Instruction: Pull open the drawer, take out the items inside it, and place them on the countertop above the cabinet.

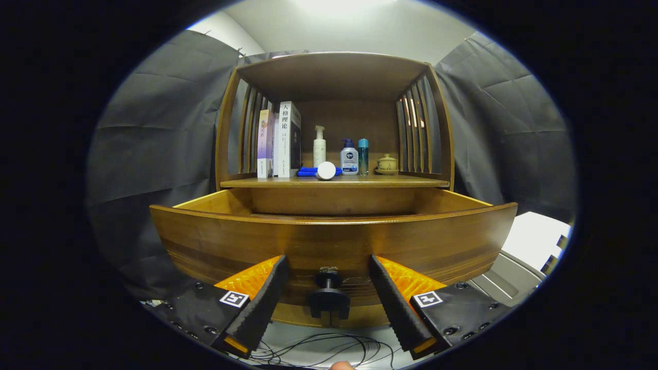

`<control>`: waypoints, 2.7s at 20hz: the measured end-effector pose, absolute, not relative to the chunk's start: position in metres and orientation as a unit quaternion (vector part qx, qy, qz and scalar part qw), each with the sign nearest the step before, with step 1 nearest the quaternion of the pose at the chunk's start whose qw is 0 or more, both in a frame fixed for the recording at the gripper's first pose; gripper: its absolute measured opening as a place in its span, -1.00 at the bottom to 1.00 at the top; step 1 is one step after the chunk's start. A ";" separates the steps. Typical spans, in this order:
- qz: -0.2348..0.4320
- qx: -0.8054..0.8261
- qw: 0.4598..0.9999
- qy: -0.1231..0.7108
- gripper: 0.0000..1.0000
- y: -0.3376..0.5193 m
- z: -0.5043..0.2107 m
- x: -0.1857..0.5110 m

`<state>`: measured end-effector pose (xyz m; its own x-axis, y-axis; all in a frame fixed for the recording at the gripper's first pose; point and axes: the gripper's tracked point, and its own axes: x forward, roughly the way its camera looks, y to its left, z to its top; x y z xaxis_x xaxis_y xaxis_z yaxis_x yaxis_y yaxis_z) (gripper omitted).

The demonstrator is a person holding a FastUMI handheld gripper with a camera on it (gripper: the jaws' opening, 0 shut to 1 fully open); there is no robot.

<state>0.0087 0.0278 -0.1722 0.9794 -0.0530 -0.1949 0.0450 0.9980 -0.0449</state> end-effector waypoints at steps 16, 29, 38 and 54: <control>-0.022 -0.014 0.994 0.102 0.96 0.026 -0.168 0.033; -0.034 -0.058 0.994 0.086 0.99 0.024 -0.168 0.033; -0.037 -0.053 0.993 0.102 0.99 0.025 -0.169 0.032; 0.009 -0.055 0.997 0.062 0.96 0.027 -0.106 -0.083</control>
<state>-0.0829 0.0275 -0.1057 0.9922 0.0104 -0.1244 -0.0241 0.9938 -0.1090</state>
